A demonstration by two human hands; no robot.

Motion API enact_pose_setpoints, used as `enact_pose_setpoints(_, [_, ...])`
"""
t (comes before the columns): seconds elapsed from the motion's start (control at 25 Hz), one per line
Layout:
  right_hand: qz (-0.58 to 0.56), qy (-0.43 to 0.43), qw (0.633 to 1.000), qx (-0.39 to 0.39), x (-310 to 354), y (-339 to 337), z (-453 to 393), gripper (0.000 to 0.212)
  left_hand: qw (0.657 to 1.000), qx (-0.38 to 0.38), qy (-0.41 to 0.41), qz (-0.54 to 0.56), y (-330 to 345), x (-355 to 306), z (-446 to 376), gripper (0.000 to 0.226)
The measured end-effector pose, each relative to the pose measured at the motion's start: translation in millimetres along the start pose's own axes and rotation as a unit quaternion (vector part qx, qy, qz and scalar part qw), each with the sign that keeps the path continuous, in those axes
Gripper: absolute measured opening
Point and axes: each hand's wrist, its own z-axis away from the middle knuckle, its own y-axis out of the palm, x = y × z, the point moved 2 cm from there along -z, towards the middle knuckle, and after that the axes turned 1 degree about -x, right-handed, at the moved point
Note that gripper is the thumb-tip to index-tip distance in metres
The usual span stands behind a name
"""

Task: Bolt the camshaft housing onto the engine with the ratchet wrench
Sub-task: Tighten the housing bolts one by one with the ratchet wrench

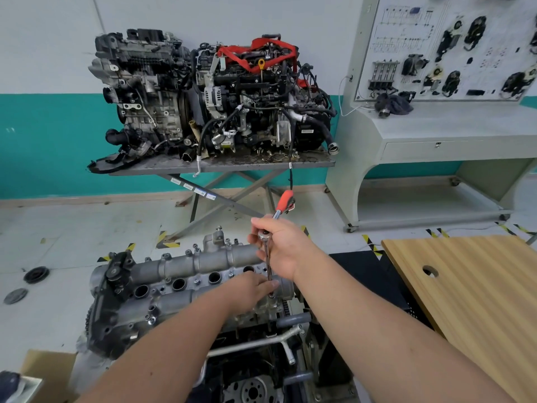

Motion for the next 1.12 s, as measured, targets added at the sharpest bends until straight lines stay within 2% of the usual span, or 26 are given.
enact_pose_setpoints(0.16, [-0.111, -0.013, 0.994, -0.001, -4, -5, -1, 0.030, 1.000, 0.005, 0.001, -0.020, 0, -1, -2, 0.052])
enact_pose_setpoints(0.28, [-0.169, -0.095, 0.981, -0.016, -14, -9, -1, 0.022, 1.000, 0.004, 0.002, -0.028, 0, -1, -4, 0.051])
enact_pose_setpoints(0.44, [-0.054, -0.203, 0.974, -0.081, -29, -14, 2, 0.022, 1.000, 0.004, 0.001, -0.016, 0, 1, -7, 0.051])
enact_pose_setpoints(0.52, [0.019, -0.257, 0.964, -0.064, -33, -16, 7, 0.022, 1.000, -0.001, 0.002, -0.013, 0, 1, -7, 0.052])
enact_pose_setpoints(0.56, [0.081, -0.306, 0.947, -0.055, -35, -16, 11, 0.021, 1.000, -0.005, 0.001, -0.014, 1, 2, -7, 0.051])
enact_pose_setpoints(0.64, [0.222, -0.435, 0.869, -0.080, -41, -18, 14, 0.023, 1.000, -0.008, -0.003, -0.017, 2, 5, -8, 0.045])
enact_pose_setpoints(0.76, [0.417, -0.575, 0.692, -0.128, -34, -21, 13, 0.025, 1.000, -0.010, 0.011, -0.023, 4, 5, -8, 0.029])
enact_pose_setpoints(0.84, [0.541, -0.591, 0.589, -0.107, -23, -21, 11, 0.035, 0.999, -0.026, 0.025, 0.003, 4, 4, -7, 0.029])
enact_pose_setpoints(0.96, [0.708, -0.521, 0.465, -0.109, -11, -15, 16, 0.049, 1.000, -0.009, -0.001, -0.003, 5, 1, -5, 0.043])
enact_pose_setpoints(1.04, [0.772, -0.454, 0.435, -0.089, -2, -7, 18, 0.057, 1.000, -0.002, -0.017, -0.001, 6, 3, -5, 0.055])
enact_pose_setpoints(1.08, [0.789, -0.421, 0.441, -0.074, 4, -3, 17, 0.053, 1.000, -0.002, -0.025, 0.008, 5, 3, -4, 0.061])
enact_pose_setpoints(1.12, [0.795, -0.386, 0.463, -0.063, 12, 1, 13, 0.046, 1.000, -0.003, -0.028, 0.013, 4, 3, -4, 0.066])
